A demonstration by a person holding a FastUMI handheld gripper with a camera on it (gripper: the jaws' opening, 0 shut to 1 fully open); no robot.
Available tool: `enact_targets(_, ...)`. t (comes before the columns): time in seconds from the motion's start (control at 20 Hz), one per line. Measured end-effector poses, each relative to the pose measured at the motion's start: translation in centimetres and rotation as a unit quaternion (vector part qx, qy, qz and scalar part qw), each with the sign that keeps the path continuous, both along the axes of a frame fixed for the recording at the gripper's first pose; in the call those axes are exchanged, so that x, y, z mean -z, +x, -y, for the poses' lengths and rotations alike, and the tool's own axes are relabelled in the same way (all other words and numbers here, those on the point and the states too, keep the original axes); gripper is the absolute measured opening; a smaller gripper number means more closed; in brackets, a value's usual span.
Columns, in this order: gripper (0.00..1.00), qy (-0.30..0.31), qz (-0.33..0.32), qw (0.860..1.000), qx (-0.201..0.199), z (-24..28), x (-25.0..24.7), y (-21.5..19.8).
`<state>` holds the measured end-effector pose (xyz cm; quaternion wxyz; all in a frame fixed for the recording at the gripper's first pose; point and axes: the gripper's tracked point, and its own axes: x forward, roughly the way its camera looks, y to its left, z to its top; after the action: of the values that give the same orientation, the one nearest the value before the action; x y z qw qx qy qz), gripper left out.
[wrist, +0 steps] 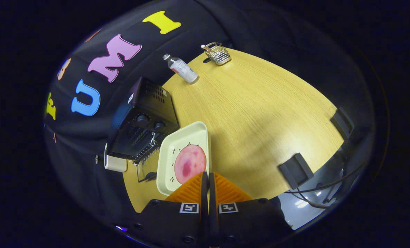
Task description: Open the toaster oven, put the food inside, and close the toaster oven door.
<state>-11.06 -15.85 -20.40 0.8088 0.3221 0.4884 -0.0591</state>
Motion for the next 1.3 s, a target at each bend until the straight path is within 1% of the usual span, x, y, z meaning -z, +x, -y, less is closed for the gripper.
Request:
enact_targets(0.2, 0.06, 0.001, 0.013, 1.000, 0.016, -4.4, -0.9, -2.0)
enact_targets(0.35, 0.06, 0.020, 0.025, 0.999, 0.036, -8.7, -0.9, -1.8)
enact_targets(0.45, 0.06, 0.034, 0.035, 0.998, 0.040, -11.8, -1.0, -1.2)
enact_targets(0.65, 0.06, 0.045, 0.058, 0.996, 0.042, -16.1, -1.6, 1.2)
enact_targets(0.85, 0.06, 0.044, 0.073, 0.995, 0.054, -18.8, -1.5, 4.6)
enact_targets(1.2, 0.06, 0.040, 0.095, 0.992, 0.077, -22.9, 1.5, 11.1)
enact_targets(1.3, 0.06, 0.041, 0.102, 0.989, 0.096, -23.6, 2.4, 12.7)
